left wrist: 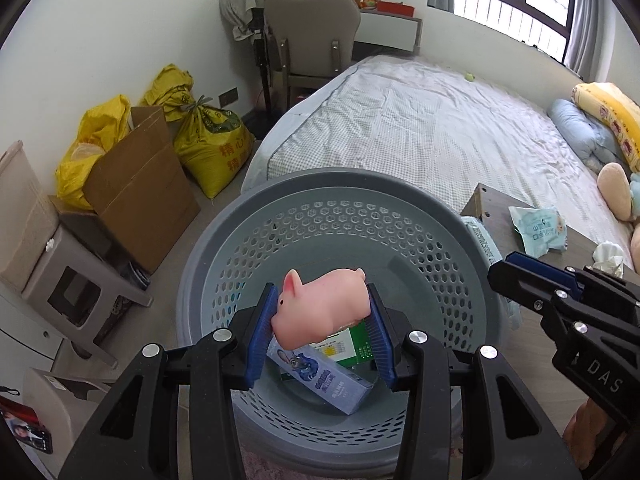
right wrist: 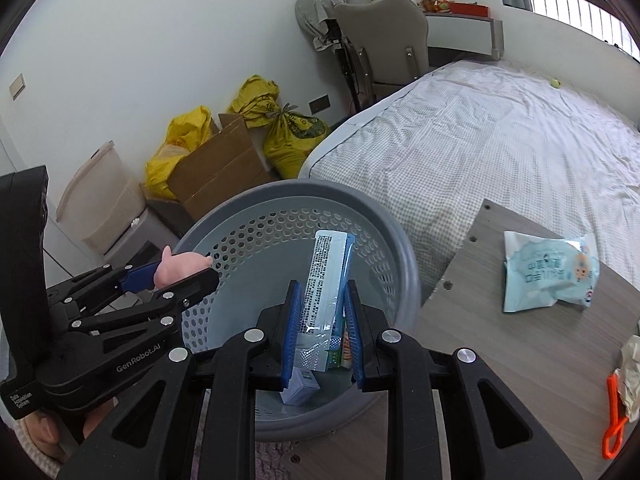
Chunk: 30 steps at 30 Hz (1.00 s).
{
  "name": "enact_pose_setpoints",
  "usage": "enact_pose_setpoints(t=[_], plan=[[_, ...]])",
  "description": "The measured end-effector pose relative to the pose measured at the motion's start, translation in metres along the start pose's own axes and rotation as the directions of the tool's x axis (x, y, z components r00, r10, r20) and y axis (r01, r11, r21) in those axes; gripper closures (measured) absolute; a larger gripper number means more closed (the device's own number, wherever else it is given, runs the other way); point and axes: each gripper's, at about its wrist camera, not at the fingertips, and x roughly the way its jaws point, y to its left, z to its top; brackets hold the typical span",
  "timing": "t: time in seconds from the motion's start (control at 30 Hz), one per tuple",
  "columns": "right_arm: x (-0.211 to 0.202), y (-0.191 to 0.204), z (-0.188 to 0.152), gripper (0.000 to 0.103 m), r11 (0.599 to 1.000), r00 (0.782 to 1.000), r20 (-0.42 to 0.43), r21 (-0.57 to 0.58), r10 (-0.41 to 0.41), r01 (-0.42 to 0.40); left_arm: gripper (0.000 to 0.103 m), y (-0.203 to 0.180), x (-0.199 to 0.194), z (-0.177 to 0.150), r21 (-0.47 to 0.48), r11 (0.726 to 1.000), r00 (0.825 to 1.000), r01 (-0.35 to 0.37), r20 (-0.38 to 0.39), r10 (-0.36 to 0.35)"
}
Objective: Collect trash
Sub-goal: 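Open both grippers to drop the tube and pig into the basket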
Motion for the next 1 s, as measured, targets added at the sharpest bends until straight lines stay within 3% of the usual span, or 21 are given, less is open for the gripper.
enact_pose_setpoints(t=[0.3, 0.4, 0.47, 1.0], plan=[[0.012, 0.000, 0.001, 0.081, 1.000, 1.000, -0.022, -0.002, 0.006, -0.006, 0.057, 0.007, 0.006, 0.002, -0.014, 1.000, 1.000, -0.006, -0.012, 0.006], [0.009, 0.002, 0.001, 0.075, 1.000, 1.000, -0.013, -0.009, -0.002, 0.002, 0.041, 0.007, 0.004, 0.002, -0.015, 1.000, 1.000, -0.015, -0.005, 0.015], [0.008, 0.003, 0.001, 0.063, 1.000, 1.000, -0.001, -0.012, -0.013, 0.013, 0.032, 0.008, 0.003, 0.002, -0.015, 1.000, 1.000, -0.020, 0.002, 0.020], [-0.002, 0.003, -0.001, 0.055, 0.999, 0.999, 0.026, -0.013, -0.043, 0.044, 0.030, 0.012, 0.001, 0.001, -0.039, 0.997, 0.998, -0.060, -0.019, 0.059]])
